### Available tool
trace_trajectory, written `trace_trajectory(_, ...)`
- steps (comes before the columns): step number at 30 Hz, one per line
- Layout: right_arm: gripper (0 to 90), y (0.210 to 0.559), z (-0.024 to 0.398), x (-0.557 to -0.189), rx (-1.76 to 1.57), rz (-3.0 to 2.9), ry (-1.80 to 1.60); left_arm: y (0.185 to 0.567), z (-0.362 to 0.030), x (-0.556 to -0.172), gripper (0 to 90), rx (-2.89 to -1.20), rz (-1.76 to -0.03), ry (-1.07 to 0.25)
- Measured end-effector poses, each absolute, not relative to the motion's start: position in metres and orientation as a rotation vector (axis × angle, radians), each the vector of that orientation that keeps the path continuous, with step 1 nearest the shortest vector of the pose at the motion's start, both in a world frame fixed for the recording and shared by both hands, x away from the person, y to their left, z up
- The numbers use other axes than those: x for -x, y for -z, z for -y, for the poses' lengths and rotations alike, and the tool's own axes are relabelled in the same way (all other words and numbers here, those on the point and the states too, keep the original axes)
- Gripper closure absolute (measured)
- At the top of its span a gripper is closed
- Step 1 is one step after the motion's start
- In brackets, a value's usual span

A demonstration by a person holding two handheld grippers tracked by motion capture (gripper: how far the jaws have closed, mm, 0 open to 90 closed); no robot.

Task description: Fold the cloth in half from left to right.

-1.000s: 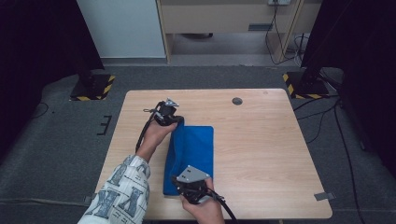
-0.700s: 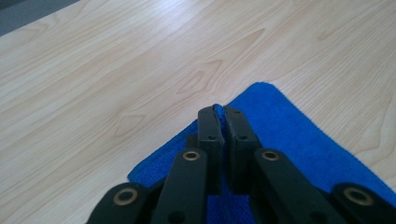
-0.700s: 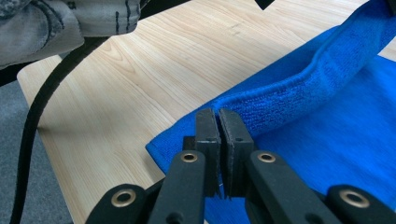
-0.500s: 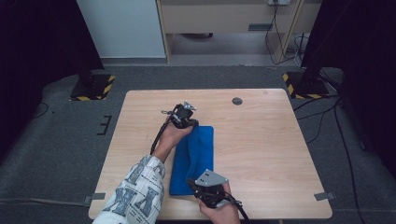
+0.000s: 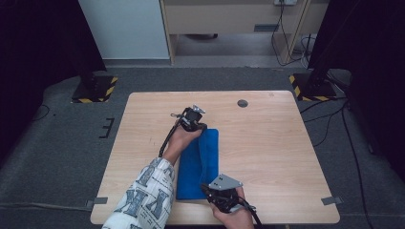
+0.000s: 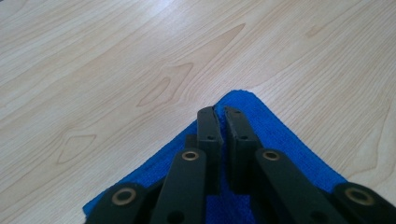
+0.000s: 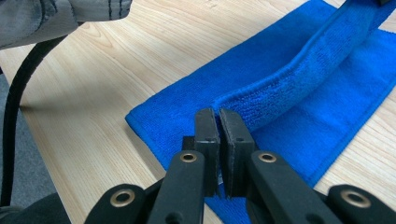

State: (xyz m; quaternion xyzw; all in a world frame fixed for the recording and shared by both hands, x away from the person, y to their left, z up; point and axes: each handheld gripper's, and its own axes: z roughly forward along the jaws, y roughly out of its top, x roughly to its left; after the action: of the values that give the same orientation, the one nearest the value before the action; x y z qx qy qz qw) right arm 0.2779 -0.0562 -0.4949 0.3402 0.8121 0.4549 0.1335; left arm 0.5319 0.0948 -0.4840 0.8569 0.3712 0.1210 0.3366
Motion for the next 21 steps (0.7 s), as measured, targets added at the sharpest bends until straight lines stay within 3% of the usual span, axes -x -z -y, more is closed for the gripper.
trace_trajectory(21, 83.7, 0.505, 0.063, -0.282, -1.047, -2.392, -1.287, 0.496, -0.081, -0.535, 83.1, -2.267, -0.953, -0.291)
